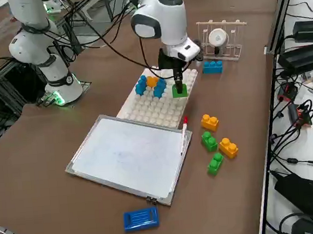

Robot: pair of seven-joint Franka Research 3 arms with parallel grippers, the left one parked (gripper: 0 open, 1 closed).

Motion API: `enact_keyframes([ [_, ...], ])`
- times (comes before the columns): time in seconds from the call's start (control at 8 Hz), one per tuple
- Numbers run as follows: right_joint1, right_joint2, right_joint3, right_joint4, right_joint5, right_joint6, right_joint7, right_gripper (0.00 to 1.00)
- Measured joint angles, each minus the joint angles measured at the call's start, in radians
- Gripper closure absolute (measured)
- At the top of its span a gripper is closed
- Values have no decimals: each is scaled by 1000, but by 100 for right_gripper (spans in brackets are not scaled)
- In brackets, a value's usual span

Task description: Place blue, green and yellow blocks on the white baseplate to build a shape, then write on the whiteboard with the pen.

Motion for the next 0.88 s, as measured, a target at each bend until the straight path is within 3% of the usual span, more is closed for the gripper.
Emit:
enact_keyframes([
  [0.5,11,-28,4,-102,29,99,306,72],
  [0.88,22,-48,6,-137,53,100,357,72],
])
